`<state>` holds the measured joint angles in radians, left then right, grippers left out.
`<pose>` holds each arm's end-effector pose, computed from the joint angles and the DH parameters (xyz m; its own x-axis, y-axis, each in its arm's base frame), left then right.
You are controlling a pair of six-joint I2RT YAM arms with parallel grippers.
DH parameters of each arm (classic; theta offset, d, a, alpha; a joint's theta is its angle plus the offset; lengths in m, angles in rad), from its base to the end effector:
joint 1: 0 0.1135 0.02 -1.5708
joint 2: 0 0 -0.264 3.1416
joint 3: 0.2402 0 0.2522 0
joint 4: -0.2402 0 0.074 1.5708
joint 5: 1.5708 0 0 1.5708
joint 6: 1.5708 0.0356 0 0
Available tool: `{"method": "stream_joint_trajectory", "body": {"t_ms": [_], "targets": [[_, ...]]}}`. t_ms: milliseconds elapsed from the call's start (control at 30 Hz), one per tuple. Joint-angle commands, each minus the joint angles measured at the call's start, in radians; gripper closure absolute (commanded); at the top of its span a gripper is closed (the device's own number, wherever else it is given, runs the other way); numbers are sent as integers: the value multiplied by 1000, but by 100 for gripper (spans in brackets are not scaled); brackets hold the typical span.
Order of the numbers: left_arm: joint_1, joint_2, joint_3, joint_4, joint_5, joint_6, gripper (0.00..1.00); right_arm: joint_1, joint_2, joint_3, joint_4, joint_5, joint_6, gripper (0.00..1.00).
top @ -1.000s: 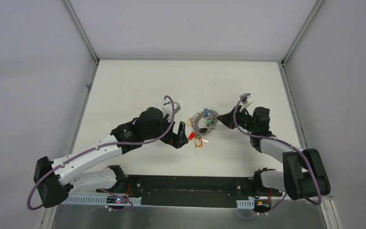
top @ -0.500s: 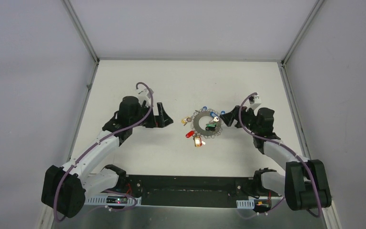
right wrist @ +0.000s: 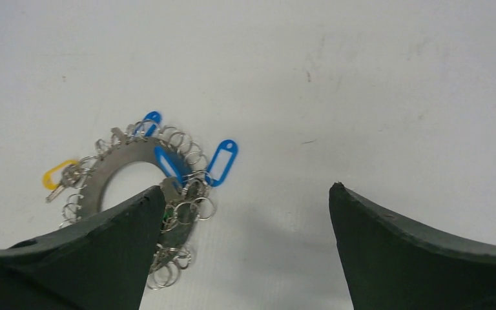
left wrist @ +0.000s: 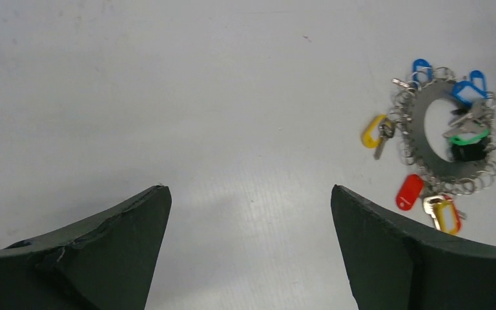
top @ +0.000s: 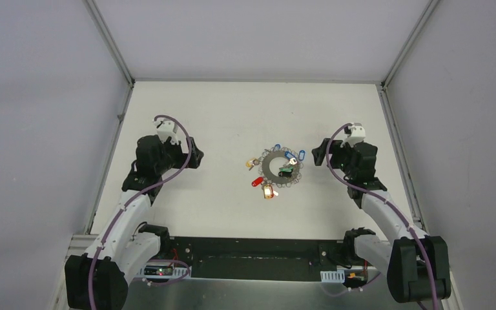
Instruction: Put the keys on the keyring
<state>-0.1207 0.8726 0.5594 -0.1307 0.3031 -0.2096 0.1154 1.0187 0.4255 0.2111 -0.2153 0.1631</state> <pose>0.1966 -0.0346 0.2510 -0.4966 -0.1398 -0.8567 0.2854 0.9057 -0.3133 0.2168 0.0328 0.2105 -0.4157 0.1115 -0.9026 -0.2451 0.9420 0.2293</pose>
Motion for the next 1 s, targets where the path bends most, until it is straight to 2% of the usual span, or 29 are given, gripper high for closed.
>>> {"method": "stream_joint_trajectory", "body": {"t_ms": [0, 167, 333, 500, 633, 733, 800, 933, 967], "targets": [[3, -24, -79, 137, -154, 141, 1, -8, -3, -20, 70, 178, -96, 0], [3, 13, -254, 424, -252, 177, 1, -13, 111, -48, 229, 254, -126, 0], [3, 165, -318, 680, -363, 194, 1, -24, 245, -62, 383, 283, -158, 0], [11, 370, -222, 752, -323, 251, 1, -47, 336, -53, 473, 194, -209, 0], [30, 508, -110, 693, -305, 300, 1, -85, 412, -91, 616, 167, -194, 0], [50, 609, -145, 869, -306, 294, 1, -109, 461, -149, 774, 154, -176, 0], [73, 627, -193, 970, -263, 286, 1, -110, 468, -158, 796, 135, -186, 0], [74, 628, -174, 922, -245, 290, 1, -109, 515, -146, 822, 130, -190, 0], [74, 622, -175, 918, -244, 290, 1, -109, 513, -129, 785, 124, -193, 0]]}}
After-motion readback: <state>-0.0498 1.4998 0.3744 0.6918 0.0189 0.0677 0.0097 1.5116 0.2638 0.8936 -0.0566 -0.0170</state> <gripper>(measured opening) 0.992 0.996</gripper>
